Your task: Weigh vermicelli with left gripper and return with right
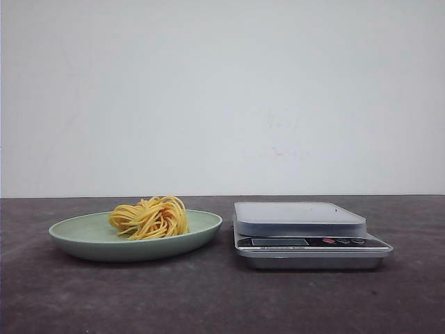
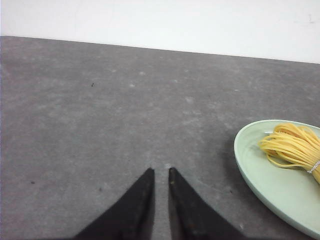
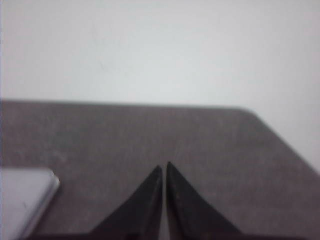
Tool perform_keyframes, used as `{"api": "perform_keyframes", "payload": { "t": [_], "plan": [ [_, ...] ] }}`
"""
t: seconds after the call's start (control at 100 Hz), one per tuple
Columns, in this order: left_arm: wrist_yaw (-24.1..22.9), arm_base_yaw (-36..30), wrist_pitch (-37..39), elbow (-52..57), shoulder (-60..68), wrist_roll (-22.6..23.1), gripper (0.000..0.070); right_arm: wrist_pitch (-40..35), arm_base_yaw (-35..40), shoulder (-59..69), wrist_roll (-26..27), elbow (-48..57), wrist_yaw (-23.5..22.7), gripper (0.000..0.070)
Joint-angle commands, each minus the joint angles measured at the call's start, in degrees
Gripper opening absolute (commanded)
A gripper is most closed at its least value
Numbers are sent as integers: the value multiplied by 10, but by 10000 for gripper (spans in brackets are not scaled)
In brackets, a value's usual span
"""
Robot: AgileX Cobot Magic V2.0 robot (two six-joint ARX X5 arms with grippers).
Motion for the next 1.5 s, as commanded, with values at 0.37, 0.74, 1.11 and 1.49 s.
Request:
{"api": "perform_keyframes", "payload": {
  "t": [0.37,0.74,1.11,1.49],
  "plan": [
    [1,2,-2,-10,-1,9,17,12,0,-2,-4,-40,0,7],
    [1,2,-2,-10,-1,9,17,-57,0,-2,-3,-40,-3,7],
    [0,2,-2,-10,-1,9,16,-44,0,-2,-2,-39,0,7],
    [0,1,-2,-10,-1,9,16,-44,0,-2,-2,-39,0,7]
  ]
}}
